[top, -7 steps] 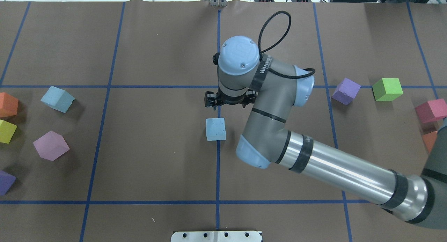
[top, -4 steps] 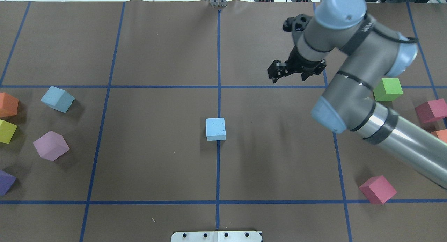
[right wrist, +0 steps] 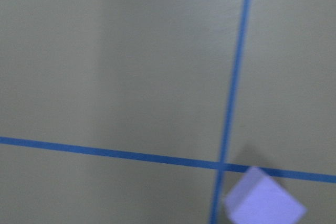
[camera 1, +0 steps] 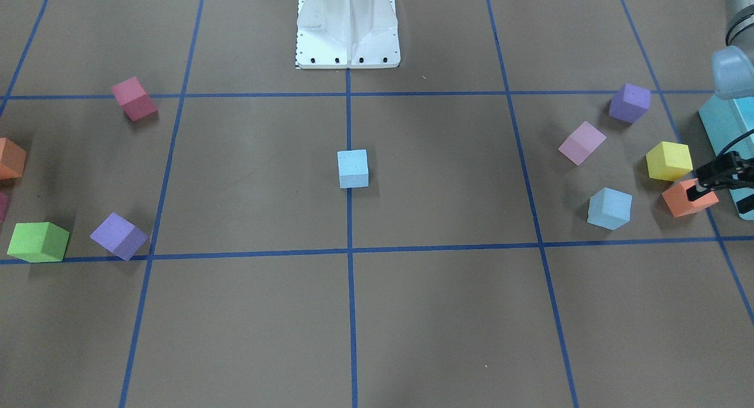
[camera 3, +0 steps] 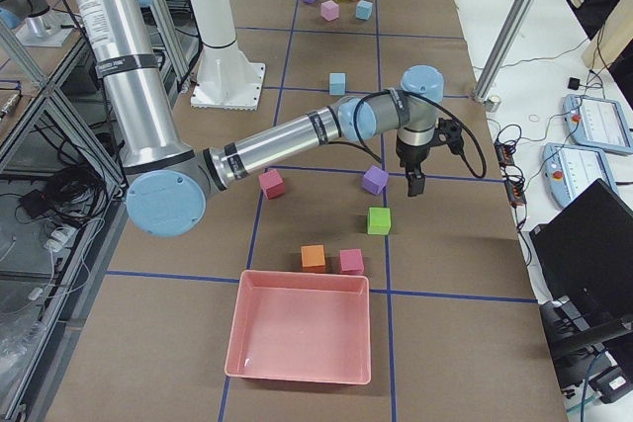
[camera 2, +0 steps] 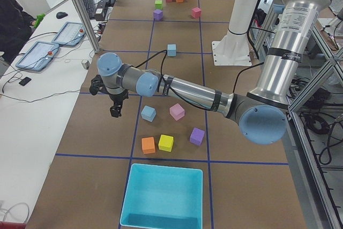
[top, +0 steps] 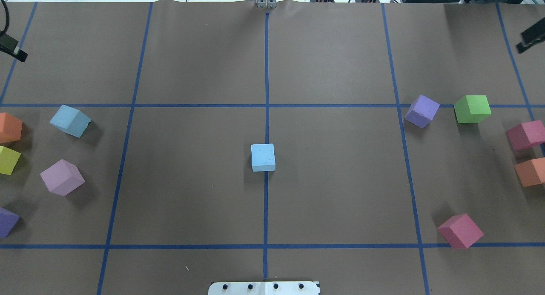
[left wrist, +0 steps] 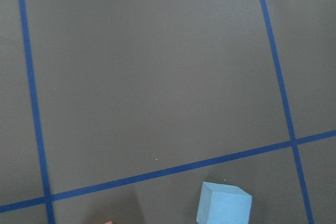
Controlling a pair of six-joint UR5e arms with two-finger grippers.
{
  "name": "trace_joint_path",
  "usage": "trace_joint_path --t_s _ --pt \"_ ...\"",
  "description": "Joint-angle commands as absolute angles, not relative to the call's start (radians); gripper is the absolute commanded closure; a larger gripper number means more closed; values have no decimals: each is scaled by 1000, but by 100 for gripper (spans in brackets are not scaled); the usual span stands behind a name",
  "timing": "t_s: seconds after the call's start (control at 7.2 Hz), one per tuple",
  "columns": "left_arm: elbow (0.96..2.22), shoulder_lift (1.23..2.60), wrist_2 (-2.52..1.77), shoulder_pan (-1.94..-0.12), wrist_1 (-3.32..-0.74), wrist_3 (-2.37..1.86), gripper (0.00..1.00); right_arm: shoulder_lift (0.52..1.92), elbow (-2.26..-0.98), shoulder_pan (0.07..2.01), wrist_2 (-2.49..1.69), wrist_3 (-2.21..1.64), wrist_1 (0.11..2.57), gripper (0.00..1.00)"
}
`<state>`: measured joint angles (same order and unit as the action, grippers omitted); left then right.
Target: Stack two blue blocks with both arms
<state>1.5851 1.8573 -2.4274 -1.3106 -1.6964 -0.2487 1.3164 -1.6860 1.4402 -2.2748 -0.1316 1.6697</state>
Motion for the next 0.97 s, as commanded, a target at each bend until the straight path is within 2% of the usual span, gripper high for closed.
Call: trace_joint_path --t_s 0.0,0.42,0.83 --pt "1562 1859 -2393 -1218 -1759 -275 2 1331 -1600 1612 -2301 79 1747 0" --pt "1424 1868 -2358 -1163 -1917 -275 2 1333 -1479 1693 -2336 237 1767 0" --pt "1414 1870 -2356 -1146 -1924 -276 2 1407 -1465 1720 -2335 308 1753 0"
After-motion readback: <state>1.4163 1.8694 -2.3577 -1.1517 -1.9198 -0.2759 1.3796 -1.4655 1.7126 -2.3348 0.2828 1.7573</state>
